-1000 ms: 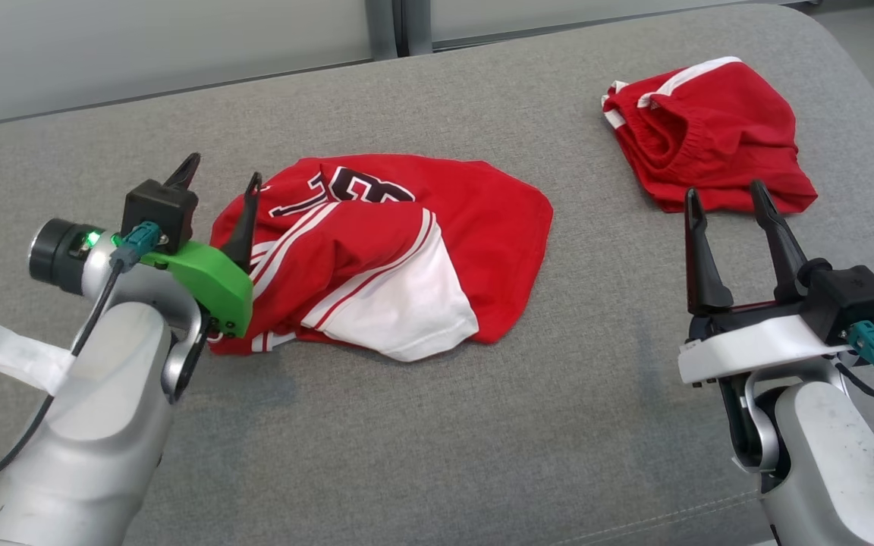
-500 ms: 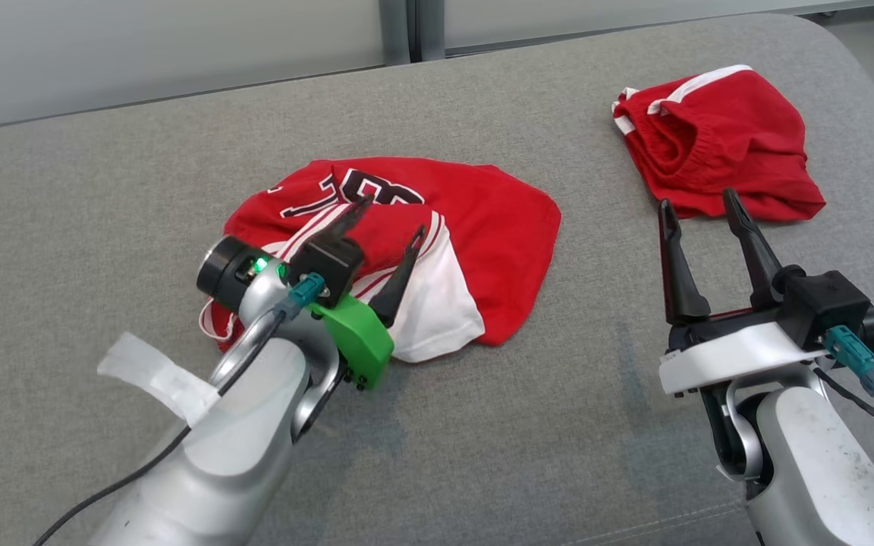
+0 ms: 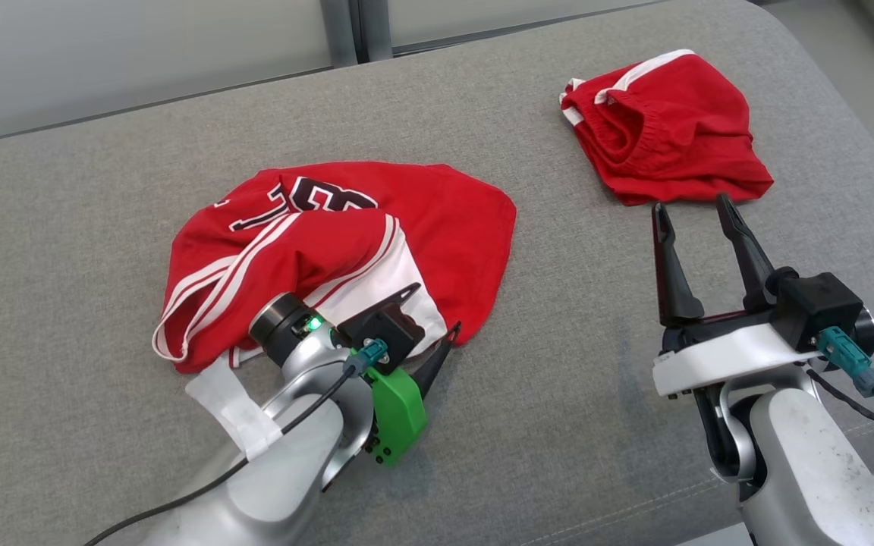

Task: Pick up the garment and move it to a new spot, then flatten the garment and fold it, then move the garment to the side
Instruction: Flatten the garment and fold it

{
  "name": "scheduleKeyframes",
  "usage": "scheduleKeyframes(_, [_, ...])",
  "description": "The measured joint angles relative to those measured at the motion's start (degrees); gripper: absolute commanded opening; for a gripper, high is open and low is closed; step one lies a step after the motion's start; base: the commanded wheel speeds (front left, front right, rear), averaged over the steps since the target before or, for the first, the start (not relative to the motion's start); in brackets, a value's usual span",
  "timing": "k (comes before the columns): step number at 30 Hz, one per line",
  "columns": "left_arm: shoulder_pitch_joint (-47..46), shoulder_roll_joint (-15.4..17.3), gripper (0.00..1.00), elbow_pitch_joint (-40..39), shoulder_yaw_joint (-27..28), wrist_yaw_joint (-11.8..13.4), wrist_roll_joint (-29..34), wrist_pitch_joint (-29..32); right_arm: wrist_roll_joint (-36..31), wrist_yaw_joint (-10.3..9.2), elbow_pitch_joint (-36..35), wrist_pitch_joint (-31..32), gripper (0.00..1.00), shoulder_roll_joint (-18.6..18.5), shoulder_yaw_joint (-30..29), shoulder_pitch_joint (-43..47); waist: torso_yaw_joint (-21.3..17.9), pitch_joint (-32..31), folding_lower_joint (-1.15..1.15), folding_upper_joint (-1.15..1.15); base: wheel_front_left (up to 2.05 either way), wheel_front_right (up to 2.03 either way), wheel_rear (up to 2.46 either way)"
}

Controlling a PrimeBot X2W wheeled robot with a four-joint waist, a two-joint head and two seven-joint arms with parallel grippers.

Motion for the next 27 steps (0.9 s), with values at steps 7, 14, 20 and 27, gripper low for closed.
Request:
scheduleKeyframes(7, [0.4, -0.2, 1.0, 2.4, -2.0, 0.7, 1.9, 1.0, 0.0, -0.03, 0.1, -0.1, 1.0, 0.1, -0.4, 0.0, -1.2, 0.4, 0.0, 0.0, 0.0, 0.0, 0.0])
scheduleKeyframes(14, [0.4, -0.3, 1.0, 4.6, -2.7, 0.9, 2.2, 2.0, 0.5, -0.03, 0.3, -0.1, 1.0, 0.3, -0.4, 0.0, -1.6, 0.6, 0.0, 0.0, 0.0, 0.0, 0.0])
scheduleKeyframes(20, [0.2, -0.3, 0.78, 5.9, -3.5, 1.9, 3.2, 1.9, 0.5, -0.03, 0.3, -0.1, 1.0, 0.4, -0.3, 0.0, -1.9, 0.7, 0.0, 0.0, 0.0, 0.0, 0.0])
scheduleKeyframes(27, [-0.1, -0.3, 0.0, 5.9, -3.4, 2.4, 3.2, 0.3, 0.5, -0.09, 0.4, -0.1, 1.0, 0.4, -0.7, 0.0, -2.2, 0.9, 0.0, 0.0, 0.0, 0.0, 0.0])
